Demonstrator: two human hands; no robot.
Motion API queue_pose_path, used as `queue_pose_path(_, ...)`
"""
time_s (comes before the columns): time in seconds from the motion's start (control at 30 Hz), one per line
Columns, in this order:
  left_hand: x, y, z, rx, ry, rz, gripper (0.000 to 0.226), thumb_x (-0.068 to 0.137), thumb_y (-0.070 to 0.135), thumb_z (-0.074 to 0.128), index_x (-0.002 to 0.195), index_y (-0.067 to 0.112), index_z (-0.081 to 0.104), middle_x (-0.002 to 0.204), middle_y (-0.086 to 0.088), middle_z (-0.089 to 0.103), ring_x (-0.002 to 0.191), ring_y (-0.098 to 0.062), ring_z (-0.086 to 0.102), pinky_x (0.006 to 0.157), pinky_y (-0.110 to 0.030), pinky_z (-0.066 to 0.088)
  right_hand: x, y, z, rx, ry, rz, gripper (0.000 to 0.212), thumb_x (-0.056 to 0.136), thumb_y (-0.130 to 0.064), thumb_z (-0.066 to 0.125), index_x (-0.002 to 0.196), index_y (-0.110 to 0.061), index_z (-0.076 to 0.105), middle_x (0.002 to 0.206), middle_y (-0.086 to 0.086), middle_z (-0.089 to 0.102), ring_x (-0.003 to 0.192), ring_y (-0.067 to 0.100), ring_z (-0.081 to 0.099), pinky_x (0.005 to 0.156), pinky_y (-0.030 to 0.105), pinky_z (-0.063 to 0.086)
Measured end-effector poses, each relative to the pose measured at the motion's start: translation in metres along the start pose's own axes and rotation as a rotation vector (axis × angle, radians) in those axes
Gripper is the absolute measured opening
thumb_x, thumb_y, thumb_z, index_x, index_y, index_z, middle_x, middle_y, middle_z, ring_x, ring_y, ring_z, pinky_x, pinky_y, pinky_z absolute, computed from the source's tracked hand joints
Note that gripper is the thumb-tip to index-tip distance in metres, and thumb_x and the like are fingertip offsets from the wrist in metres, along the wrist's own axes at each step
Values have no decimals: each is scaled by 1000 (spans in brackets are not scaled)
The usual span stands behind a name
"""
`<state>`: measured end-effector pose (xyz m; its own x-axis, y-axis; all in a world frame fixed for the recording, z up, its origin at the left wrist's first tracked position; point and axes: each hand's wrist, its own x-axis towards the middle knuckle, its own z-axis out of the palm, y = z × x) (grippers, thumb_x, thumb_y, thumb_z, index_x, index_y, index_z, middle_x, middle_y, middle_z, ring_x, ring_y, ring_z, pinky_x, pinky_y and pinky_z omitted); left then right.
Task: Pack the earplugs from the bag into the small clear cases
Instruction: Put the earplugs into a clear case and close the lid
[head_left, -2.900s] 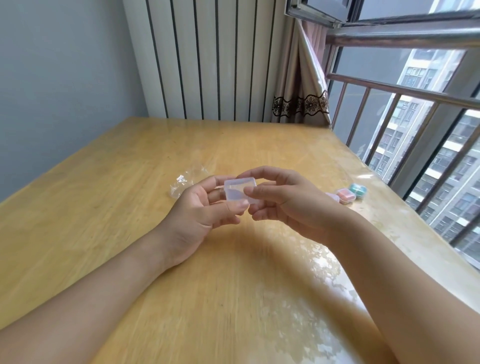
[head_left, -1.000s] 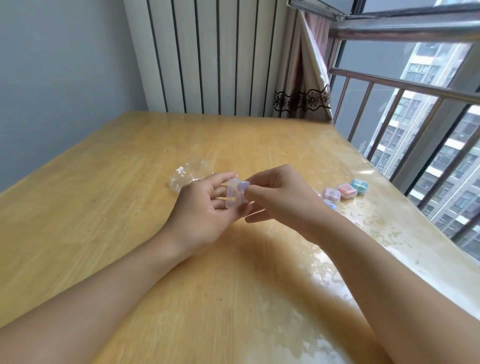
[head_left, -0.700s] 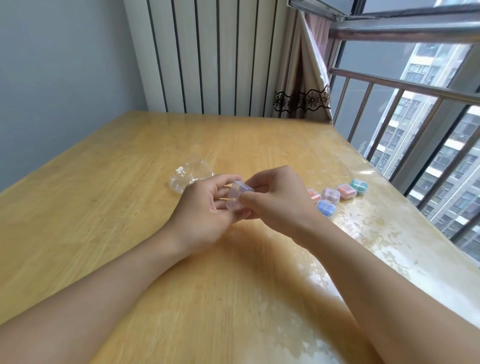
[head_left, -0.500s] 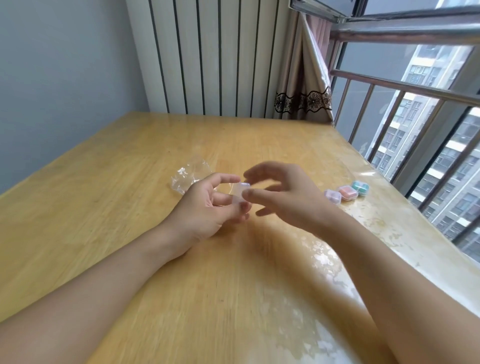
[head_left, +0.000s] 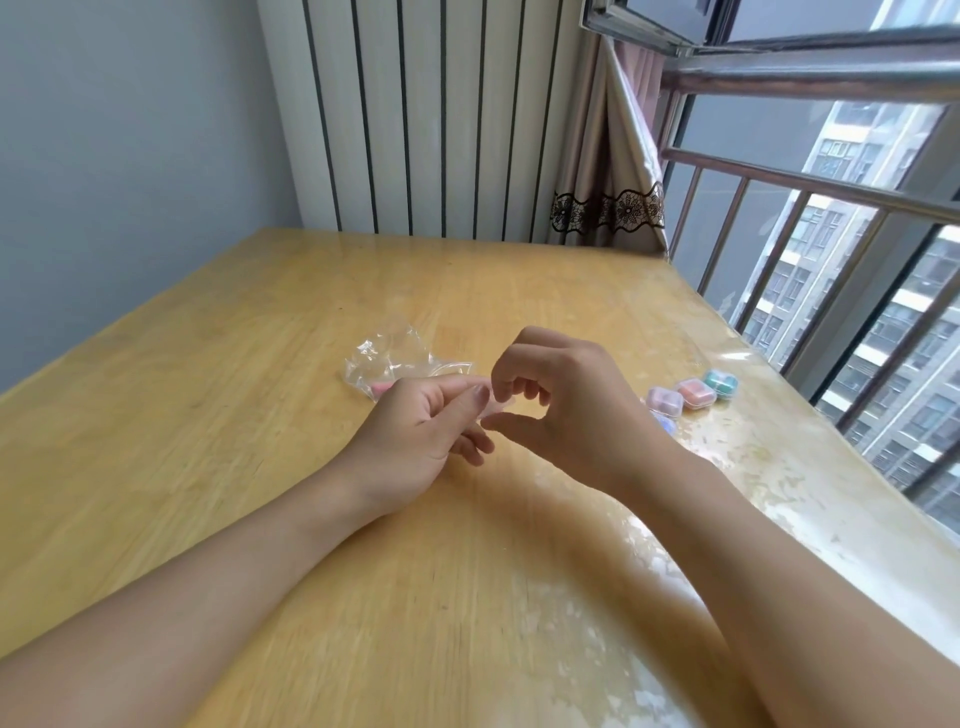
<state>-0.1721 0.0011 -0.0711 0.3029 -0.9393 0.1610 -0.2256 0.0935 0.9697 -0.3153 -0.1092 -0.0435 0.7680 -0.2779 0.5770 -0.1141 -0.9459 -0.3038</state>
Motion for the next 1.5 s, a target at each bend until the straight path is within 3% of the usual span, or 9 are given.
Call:
queue_pose_path(0.07, -1, -1, 2, 19, 1, 24, 30, 103, 24, 49, 117, 10, 72, 100, -10, 76, 83, -23, 71, 78, -29, 59, 0, 0, 3, 9, -10, 13, 26, 70, -13, 88, 78, -15, 63, 80, -8, 54, 68, 11, 54, 61, 22, 45)
queue_pose_path(0.27, 0, -3, 4, 58, 16, 60, 27, 105, 19, 48, 112, 10, 73, 109, -1, 76, 103, -9, 72, 90, -28, 58, 0, 0, 9, 1, -45, 39, 25, 74, -12, 84, 77, -18, 60, 79, -7, 54, 68, 18, 57, 61, 31, 50)
queue_pose_path(0.6, 3, -3, 6, -33, 40, -61, 31, 105, 22, 47, 104, 5, 73, 104, -10, 76, 102, -24, 73, 94, -35, 59, 1, -7, 8, -105, -172, 47, 28, 84, -17, 75, 84, -23, 48, 86, -8, 48, 75, 18, 50, 66, 29, 44)
queue_pose_path(0.9, 2, -2, 4, -71, 22, -129, 32, 106, 24, 46, 105, 8, 74, 106, -8, 78, 102, -21, 74, 92, -31, 58, 1, -11, 6, -124, -236, 63, 27, 88, -16, 72, 88, -22, 45, 92, -7, 46, 74, 16, 47, 66, 25, 36)
queue_pose_path(1.0, 2, -1, 4, -116, 47, -123, 29, 105, 25, 49, 107, 7, 72, 106, -11, 77, 103, -22, 74, 91, -32, 59, 0, -7, 8, -30, -164, 116, 29, 83, -16, 77, 84, -22, 49, 91, -6, 49, 73, 16, 53, 66, 28, 47)
queue_pose_path(1.1, 2, 0, 2, -148, 71, -102, 39, 92, 37, 69, 121, 11, 65, 105, -8, 78, 101, -22, 74, 93, -34, 57, -1, -5, 14, 107, 32, 232, 29, 77, -13, 81, 75, -18, 53, 72, -7, 55, 59, 8, 51, 56, 19, 43)
queue_pose_path(1.2, 2, -2, 1, -145, 169, -74, 33, 89, 28, 73, 118, 14, 64, 93, -4, 79, 85, -16, 73, 88, -34, 57, -1, -10, 19, 318, 193, 410, 26, 73, -10, 83, 73, -14, 57, 65, 3, 65, 57, 19, 63, 52, 32, 51)
queue_pose_path(1.37, 5, -4, -5, -54, 220, -37, 23, 102, 21, 53, 119, 13, 67, 73, 9, 70, 82, -18, 65, 82, -37, 58, 0, -13, 13, 586, 121, 458, 24, 73, -8, 89, 75, -9, 65, 69, 10, 75, 63, 23, 75, 62, 37, 61)
queue_pose_path(1.5, 1, 3, -2, -72, 64, 14, 28, 104, 24, 49, 113, 5, 68, 90, -13, 74, 87, -21, 73, 82, -35, 61, 0, -15, 17, 505, 109, 389, 19, 79, -6, 84, 71, -4, 66, 65, 8, 73, 58, 21, 73, 57, 34, 60)
